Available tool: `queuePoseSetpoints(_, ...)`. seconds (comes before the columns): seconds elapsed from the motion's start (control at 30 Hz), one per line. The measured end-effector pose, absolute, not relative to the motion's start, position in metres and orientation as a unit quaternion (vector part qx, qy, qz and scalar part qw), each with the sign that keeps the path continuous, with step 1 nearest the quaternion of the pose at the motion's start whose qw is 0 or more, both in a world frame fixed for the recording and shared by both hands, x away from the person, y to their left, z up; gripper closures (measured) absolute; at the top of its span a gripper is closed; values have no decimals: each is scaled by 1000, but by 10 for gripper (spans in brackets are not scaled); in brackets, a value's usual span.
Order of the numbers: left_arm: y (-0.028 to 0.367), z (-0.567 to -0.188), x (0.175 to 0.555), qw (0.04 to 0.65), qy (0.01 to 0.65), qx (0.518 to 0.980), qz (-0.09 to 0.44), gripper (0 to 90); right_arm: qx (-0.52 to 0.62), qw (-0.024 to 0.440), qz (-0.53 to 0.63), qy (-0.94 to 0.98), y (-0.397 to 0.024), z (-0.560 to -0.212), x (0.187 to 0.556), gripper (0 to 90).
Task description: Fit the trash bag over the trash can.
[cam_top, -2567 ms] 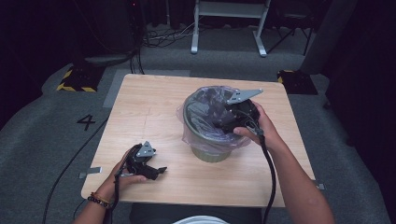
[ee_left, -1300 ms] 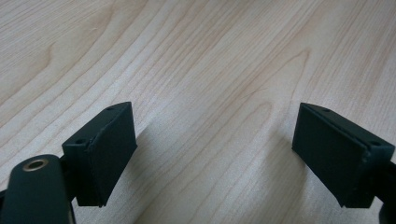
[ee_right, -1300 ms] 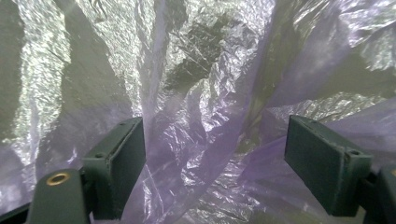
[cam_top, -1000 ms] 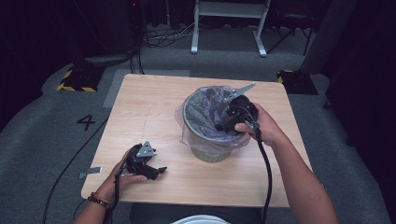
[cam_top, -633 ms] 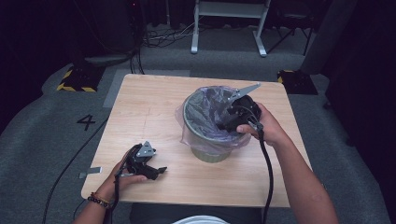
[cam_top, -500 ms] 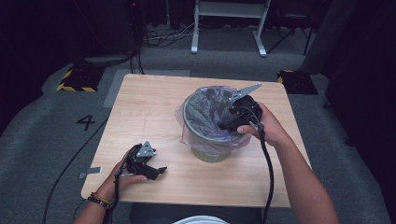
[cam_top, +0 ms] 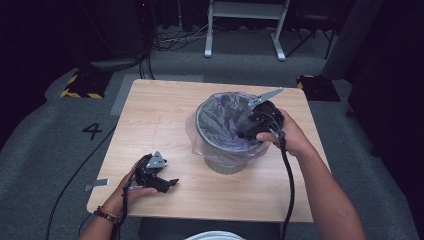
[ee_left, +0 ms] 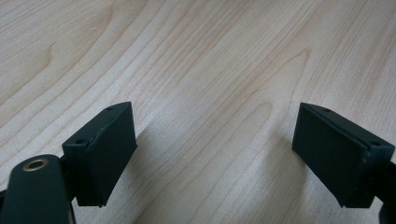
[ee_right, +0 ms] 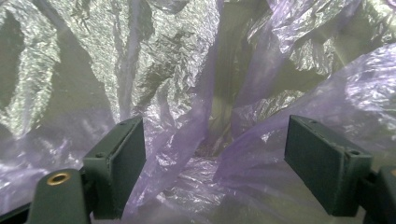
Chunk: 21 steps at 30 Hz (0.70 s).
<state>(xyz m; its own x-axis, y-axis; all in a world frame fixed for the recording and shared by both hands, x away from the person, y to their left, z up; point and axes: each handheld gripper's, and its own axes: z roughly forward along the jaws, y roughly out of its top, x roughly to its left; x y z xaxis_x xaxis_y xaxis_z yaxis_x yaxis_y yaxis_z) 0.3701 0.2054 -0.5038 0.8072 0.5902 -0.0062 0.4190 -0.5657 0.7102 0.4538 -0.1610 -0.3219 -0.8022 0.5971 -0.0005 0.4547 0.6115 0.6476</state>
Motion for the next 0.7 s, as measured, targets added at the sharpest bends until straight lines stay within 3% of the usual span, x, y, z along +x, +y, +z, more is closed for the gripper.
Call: queuePoseSetpoints(0.7,205,-504,370,367,288,877,116,133,260,122,361,887,-178,-302,434,204)
